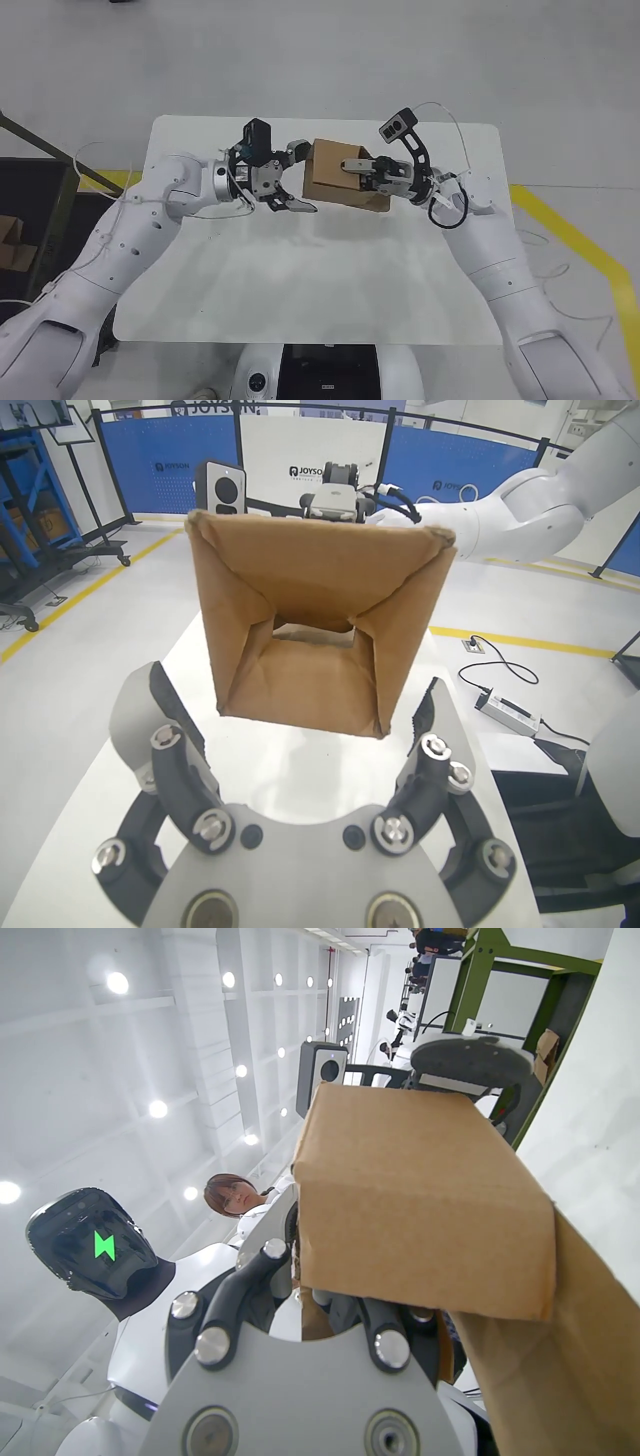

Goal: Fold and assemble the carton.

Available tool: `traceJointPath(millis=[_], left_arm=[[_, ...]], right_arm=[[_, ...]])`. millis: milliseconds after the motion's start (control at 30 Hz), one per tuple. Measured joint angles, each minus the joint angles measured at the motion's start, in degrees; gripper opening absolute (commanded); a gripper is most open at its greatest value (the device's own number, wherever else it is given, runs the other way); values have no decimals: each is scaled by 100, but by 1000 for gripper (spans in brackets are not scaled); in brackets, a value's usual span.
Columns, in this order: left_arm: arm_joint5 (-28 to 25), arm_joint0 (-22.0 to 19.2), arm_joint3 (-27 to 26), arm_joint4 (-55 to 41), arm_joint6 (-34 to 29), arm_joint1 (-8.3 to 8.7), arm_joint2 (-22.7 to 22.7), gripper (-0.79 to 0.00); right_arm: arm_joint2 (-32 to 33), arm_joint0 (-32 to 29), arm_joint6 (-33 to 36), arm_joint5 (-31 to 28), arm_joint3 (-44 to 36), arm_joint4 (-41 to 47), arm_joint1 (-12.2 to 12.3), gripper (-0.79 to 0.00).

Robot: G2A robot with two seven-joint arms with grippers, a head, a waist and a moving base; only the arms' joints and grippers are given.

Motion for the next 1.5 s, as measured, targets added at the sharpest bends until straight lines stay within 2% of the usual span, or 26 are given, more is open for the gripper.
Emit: traceJointPath(millis=[167,700,733,867,1033,1100,1433,1467,1500], left_arm=[[0,-120,22,265,343,104,262,0],[0,-422,104,428,1396,382,807,0],[0,-439,115,425,1436,394,830,-28],[0,-523,149,443,1578,439,944,-46],[0,-635,186,448,1662,467,1104,-132],[0,-689,216,445,1688,476,1170,-243],[0,-871,335,469,1849,503,1397,-286],[0,-884,347,468,1869,506,1417,-286],[0,-893,354,468,1882,508,1431,-280]], right_arm=[[-10,-23,126,89,6,308,-28,-785],[-76,4,129,110,-8,157,-53,-785],[-82,5,137,110,-12,155,-55,-785],[-116,16,147,112,-17,151,-69,-785],[-138,40,132,114,6,151,-84,-785],[-142,49,131,122,15,151,-89,-785],[-173,71,124,151,43,145,-111,-785],[-174,72,117,151,47,144,-114,-693],[-176,72,112,152,49,143,-115,-517]])
